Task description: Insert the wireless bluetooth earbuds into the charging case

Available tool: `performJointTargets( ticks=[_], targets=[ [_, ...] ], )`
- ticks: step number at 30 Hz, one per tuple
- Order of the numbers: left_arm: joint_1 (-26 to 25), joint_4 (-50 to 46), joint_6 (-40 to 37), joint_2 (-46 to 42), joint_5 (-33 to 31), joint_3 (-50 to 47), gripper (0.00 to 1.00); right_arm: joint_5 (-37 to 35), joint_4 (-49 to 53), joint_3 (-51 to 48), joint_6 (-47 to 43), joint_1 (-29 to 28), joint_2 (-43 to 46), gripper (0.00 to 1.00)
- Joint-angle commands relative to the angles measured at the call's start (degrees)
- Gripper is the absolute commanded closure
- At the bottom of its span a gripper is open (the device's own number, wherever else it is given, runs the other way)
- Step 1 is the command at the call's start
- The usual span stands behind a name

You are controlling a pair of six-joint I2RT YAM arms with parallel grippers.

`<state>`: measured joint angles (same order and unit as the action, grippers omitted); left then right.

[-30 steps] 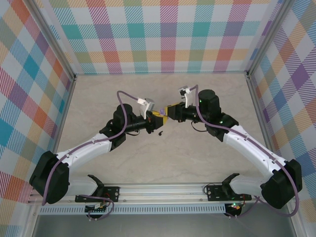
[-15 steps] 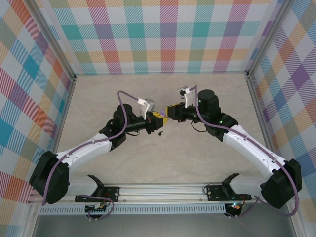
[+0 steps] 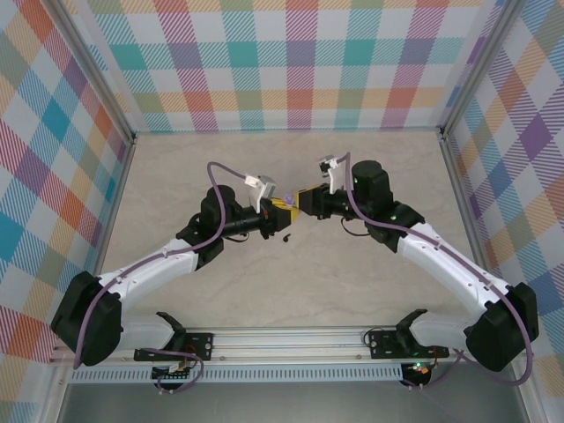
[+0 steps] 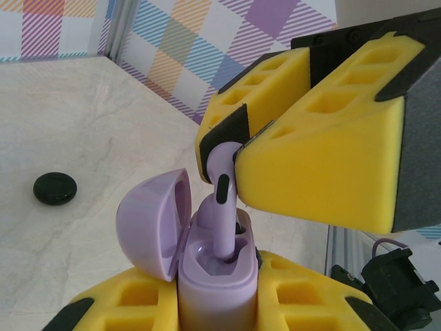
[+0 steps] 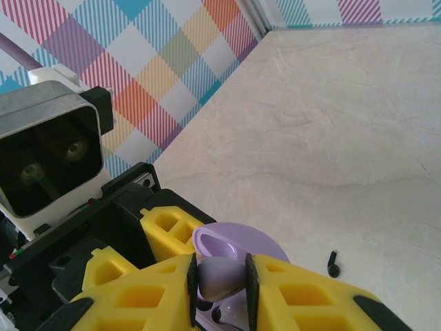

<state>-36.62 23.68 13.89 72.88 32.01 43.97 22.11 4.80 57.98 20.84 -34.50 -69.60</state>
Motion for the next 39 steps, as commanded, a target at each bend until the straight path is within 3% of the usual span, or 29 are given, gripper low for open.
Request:
performJointTargets(
  ticks=[1,39],
  targets=[
    [-0.73,0.93,-0.53,-1.62,-0.15,1.59,0.8,0.98,1.0,1.16,-1.85,-0.33,-0.35,0.73],
    [-0.69,-3.98,-11.4,-3.29,0.42,0.92,0.8,1.36,6.37,3.2,-4.58,-0.3,3.1,0.73]
  ],
)
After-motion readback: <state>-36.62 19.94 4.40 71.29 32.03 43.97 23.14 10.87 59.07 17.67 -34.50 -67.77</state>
